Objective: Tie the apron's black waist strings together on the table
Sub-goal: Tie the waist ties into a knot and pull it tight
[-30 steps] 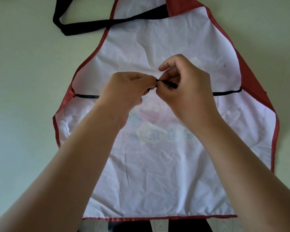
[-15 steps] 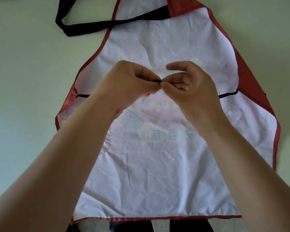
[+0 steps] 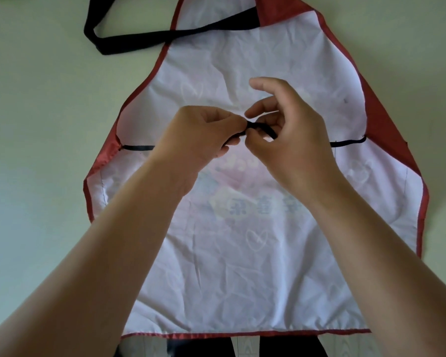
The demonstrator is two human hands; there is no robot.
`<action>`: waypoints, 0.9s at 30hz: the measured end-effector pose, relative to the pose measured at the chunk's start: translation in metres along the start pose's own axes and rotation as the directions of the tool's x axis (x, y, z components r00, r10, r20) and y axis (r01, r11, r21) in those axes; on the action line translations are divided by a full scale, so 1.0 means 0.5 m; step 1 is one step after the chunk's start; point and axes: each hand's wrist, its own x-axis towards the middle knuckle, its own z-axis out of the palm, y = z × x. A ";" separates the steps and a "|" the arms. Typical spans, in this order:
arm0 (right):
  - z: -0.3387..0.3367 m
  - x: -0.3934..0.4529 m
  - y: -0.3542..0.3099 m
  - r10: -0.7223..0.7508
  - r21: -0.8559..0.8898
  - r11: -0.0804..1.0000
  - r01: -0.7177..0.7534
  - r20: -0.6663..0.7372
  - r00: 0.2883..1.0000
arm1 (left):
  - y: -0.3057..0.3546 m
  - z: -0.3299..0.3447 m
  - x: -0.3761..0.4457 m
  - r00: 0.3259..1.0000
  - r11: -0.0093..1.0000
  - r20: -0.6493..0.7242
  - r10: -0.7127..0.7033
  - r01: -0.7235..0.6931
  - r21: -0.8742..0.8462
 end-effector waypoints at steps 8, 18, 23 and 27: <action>-0.018 -0.002 0.011 0.038 0.040 0.998 -0.045 0.147 0.988 | 0.010 -0.048 0.014 0.925 0.972 0.371 -0.083 -0.008 0.236; -0.031 -0.017 0.020 0.139 0.306 0.922 -0.237 0.309 0.941 | 0.022 -0.063 0.023 0.798 0.951 0.584 -0.150 -0.045 0.307; -0.035 -0.023 0.005 0.087 0.217 0.961 -0.171 0.350 0.933 | -0.002 -0.057 0.032 0.773 0.964 0.596 -0.219 0.076 0.256; -0.033 -0.021 -0.001 0.041 0.235 0.964 -0.128 0.345 0.938 | 0.001 -0.053 0.027 0.772 0.968 0.606 -0.195 0.051 0.246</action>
